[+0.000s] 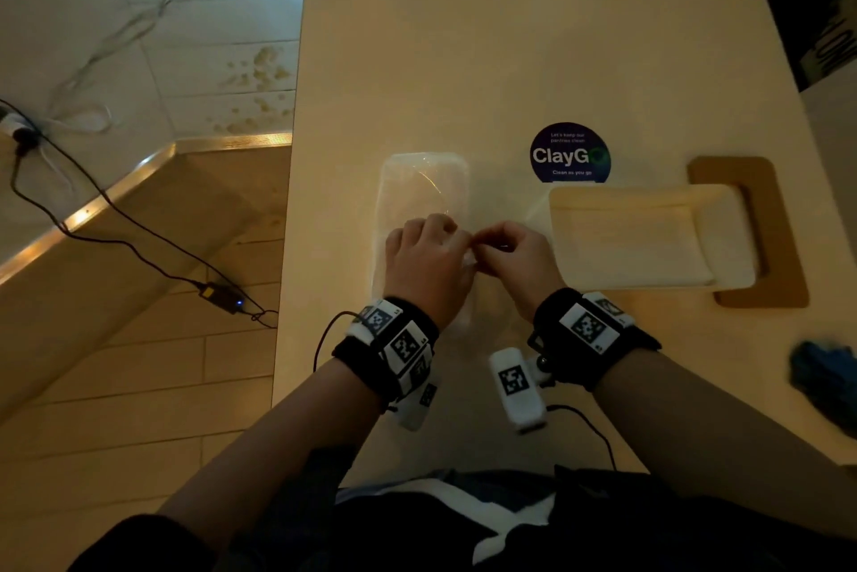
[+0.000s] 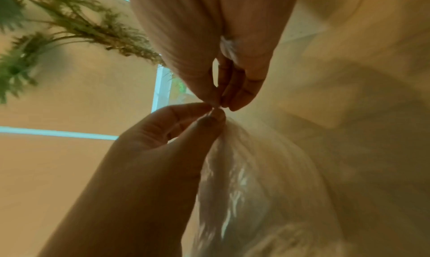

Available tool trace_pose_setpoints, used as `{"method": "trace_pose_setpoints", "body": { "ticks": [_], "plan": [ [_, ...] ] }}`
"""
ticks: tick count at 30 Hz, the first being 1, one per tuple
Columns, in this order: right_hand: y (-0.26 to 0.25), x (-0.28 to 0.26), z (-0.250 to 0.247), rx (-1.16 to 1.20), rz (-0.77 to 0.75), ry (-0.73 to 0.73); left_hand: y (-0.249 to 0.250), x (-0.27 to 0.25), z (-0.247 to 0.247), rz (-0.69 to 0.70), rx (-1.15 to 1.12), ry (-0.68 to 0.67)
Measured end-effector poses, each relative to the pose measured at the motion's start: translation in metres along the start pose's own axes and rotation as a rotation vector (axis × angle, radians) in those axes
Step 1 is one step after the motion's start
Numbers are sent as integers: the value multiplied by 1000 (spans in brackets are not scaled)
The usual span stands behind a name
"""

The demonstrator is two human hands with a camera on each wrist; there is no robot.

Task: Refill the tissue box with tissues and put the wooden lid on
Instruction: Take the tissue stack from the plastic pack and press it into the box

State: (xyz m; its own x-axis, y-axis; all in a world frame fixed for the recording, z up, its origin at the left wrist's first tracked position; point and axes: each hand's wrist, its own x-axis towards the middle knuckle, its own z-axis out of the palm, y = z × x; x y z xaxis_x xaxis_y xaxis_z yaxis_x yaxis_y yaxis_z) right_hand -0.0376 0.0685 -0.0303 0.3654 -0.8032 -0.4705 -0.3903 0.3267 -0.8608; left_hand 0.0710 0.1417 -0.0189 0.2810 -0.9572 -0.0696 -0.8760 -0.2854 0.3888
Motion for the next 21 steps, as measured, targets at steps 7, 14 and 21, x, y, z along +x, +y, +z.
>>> {"method": "trace_pose_setpoints", "body": {
  "ticks": [7, 14, 21],
  "plan": [
    [-31, -28, 1, -244, -435, -21, -1, -1, -9, -12, -198, 91],
    [-27, -23, -8, -242, -397, 48, -69, -14, -74, -290, -617, 162],
    [-16, -27, -4, -322, -274, -136, -148, -22, -47, -750, -596, -88]
  ]
}}
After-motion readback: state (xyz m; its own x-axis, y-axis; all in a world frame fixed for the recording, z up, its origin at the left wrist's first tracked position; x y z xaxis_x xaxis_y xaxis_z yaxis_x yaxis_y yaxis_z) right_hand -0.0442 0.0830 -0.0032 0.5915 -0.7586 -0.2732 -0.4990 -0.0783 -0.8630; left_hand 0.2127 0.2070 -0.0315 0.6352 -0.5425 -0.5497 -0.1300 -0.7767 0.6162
